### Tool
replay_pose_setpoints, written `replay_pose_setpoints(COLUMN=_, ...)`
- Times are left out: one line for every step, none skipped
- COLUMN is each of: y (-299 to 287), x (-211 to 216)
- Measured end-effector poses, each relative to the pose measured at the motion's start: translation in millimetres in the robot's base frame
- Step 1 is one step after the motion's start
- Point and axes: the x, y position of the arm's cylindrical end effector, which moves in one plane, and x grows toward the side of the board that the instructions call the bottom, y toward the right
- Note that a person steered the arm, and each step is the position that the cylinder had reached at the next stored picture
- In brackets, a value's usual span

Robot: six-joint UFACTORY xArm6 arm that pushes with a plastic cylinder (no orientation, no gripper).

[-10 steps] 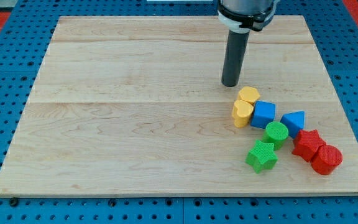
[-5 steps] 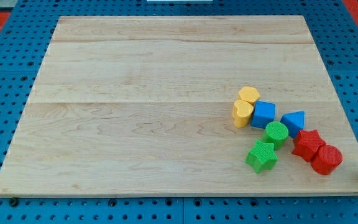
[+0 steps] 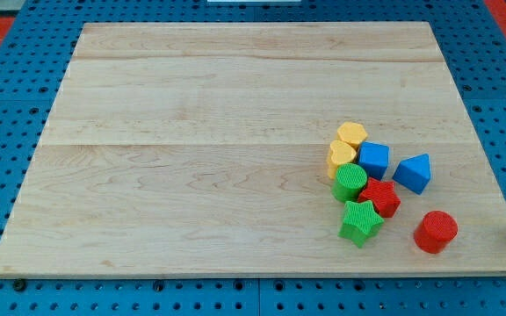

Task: Move the red circle to the top left

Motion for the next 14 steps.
replay_pose_setpoints(y=-68, x=11)
replay_pose_setpoints(y=-141, x=-30)
replay_pose_setpoints(y=-161, x=-65)
replay_pose_setpoints(y=-177, x=-101)
replay_pose_setpoints(y=-160, x=-127)
replay_pose_setpoints(y=-139, x=-148)
replay_pose_setpoints(y=-121, x=-158)
replay_pose_setpoints(y=-90, x=-154)
replay_pose_setpoints(y=-123, x=-201)
replay_pose_setpoints(y=-211, x=-243)
replay_pose_setpoints(y=-189, x=-234)
replay_pose_setpoints(y=-187, x=-202)
replay_pose_setpoints(y=-276, x=-216)
replay_pose_setpoints(y=-360, x=-249)
